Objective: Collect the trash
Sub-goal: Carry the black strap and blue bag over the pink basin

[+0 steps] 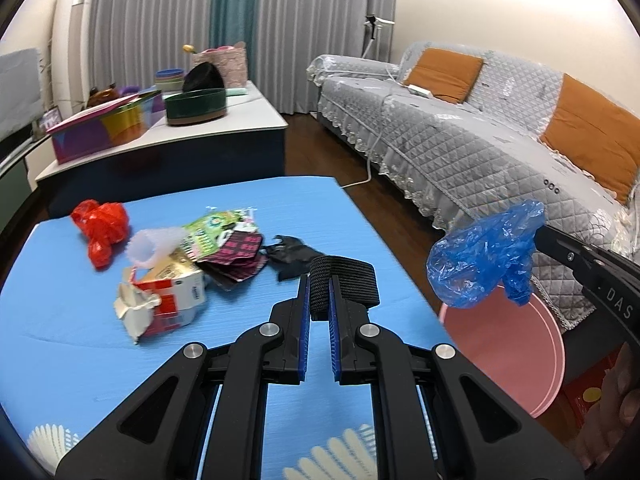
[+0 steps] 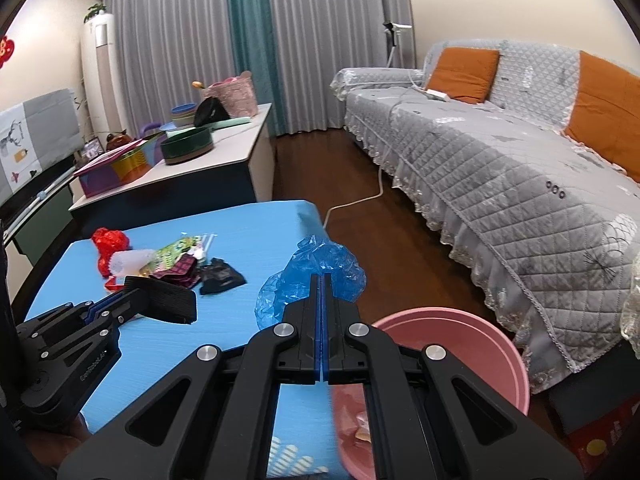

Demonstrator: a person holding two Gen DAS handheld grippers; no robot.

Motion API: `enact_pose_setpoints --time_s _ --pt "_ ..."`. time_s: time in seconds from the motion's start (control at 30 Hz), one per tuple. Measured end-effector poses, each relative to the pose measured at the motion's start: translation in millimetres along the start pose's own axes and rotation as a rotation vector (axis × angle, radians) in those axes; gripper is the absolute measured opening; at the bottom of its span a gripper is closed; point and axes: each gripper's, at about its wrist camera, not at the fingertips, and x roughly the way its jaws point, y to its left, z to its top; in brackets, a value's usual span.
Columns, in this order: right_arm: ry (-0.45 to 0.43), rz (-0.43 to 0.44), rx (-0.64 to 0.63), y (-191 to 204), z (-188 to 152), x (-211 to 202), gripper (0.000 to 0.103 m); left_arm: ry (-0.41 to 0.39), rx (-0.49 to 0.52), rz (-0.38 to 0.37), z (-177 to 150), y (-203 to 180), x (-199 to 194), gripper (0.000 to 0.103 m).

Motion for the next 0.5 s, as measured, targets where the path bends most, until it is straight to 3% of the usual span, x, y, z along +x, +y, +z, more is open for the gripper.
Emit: enact_pose_setpoints --time_s 0.5 --pt "0.0 -0.103 0.059 -58 -6 -18 0.0 -0.002 0.085 -0.108 2 -69 9 0.008"
